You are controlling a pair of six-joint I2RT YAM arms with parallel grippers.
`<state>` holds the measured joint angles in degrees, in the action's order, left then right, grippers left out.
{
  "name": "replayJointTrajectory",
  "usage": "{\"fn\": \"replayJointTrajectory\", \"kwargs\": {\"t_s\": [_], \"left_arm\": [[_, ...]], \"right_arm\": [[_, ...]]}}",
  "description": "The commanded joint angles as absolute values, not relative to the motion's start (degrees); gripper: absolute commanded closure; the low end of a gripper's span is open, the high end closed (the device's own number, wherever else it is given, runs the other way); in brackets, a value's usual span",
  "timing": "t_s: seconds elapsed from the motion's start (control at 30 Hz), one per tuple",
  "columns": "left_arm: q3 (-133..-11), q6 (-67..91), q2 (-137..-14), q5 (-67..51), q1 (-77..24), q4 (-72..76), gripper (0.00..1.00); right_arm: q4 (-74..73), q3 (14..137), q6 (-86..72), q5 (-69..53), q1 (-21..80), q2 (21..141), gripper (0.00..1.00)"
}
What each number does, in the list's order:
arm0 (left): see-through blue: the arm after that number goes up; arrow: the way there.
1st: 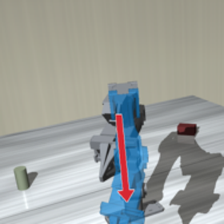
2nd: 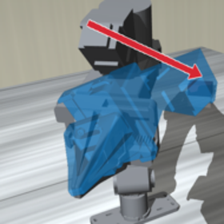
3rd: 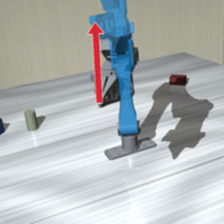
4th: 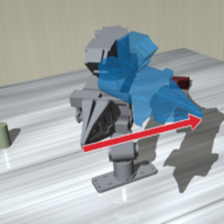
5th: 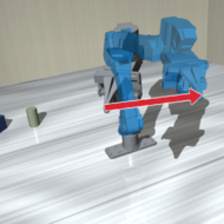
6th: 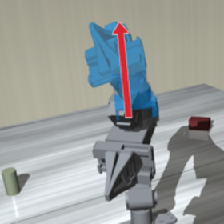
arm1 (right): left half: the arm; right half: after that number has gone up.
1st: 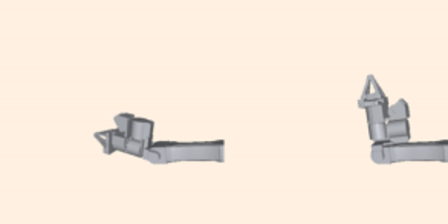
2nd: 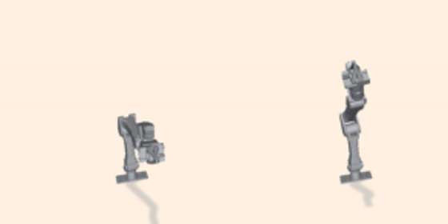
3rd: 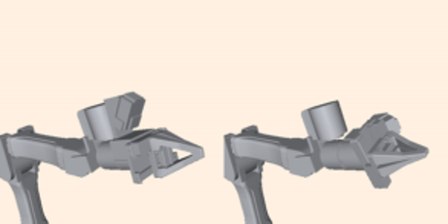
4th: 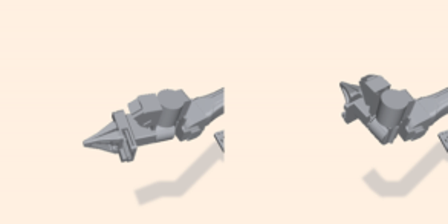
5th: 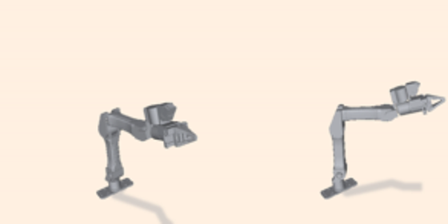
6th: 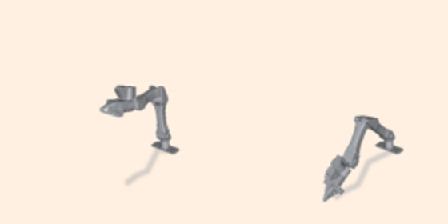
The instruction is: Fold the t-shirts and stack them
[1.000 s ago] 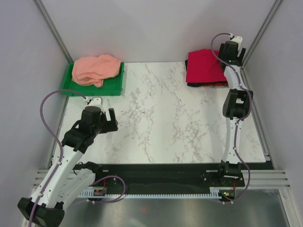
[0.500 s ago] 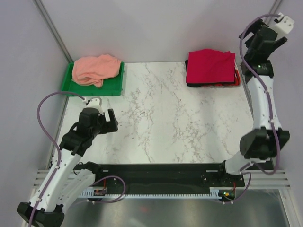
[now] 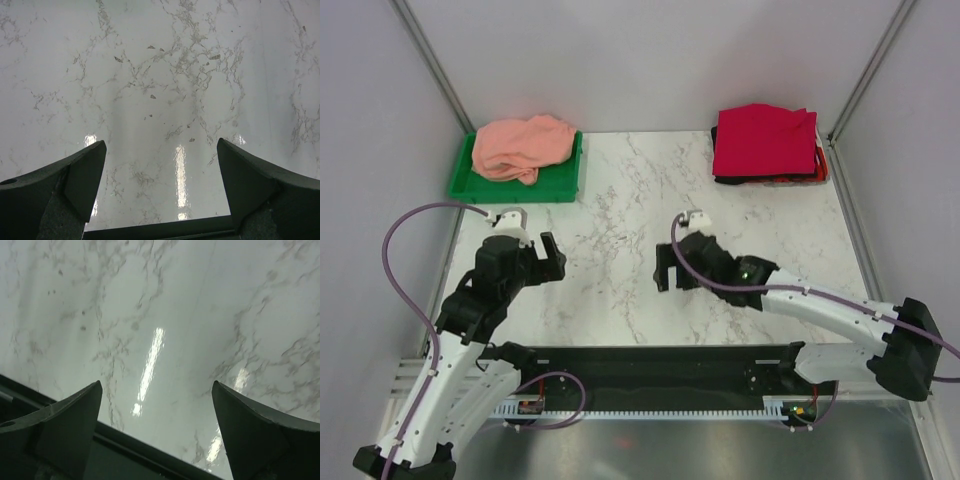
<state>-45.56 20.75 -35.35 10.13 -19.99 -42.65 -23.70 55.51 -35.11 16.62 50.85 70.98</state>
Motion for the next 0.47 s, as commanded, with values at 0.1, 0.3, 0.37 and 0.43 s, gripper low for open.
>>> {"fn": "replayJointTrajectory", "kwargs": {"t_s": [0.1,0.3,0.37,0.43], "left_arm": [[-46.32,20.57,-35.25,9.93,-19.86,-40.25,0.0],[-46.23,20.65,-35.51,9.84,-19.86,-40.25,0.0],[-46.14,20.65,-35.42,9.93,-19.86,-40.25,0.0],[-46.23,20.57,-35.42,10.02,-19.86,-40.25,0.0]], "right_arm": [[-25.06,43.44,-50.53,23.73,62.22,59.69,0.02],[-24.7,41.92,-52.29,24.17,63.28,57.92,0.02],[-24.44,42.19,-51.25,24.52,63.81,58.27,0.02],[-24.52,43.06,-50.1,26.97,64.6,58.8,0.02]]}}
